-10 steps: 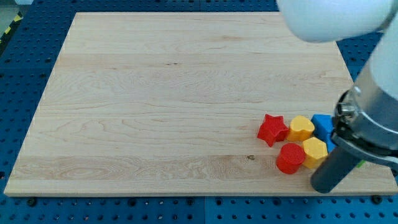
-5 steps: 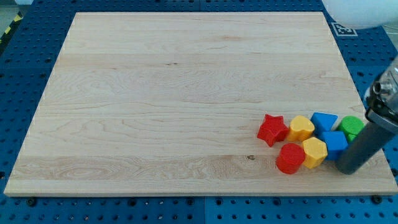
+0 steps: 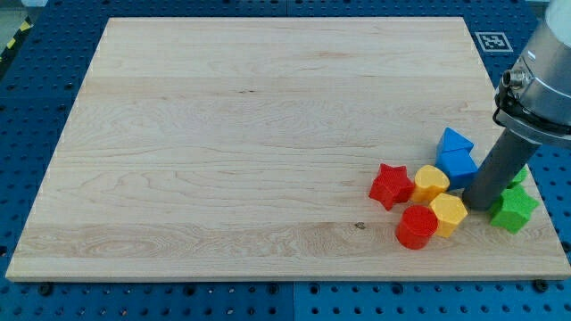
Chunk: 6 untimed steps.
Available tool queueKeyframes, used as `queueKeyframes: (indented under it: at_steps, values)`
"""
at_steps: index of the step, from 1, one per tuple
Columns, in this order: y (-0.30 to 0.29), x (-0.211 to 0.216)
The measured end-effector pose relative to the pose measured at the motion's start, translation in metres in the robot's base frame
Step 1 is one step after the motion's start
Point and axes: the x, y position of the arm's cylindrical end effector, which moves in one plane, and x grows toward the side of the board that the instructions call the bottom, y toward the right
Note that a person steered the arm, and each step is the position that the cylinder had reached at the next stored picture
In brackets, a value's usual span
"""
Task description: Move the blue blocks upwards
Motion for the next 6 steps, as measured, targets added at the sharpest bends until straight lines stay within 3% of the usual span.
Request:
queueKeyframes:
  at_steps: [4,6]
  values:
    - [-0.012,-0.005]
    - [-0.019,-0.045]
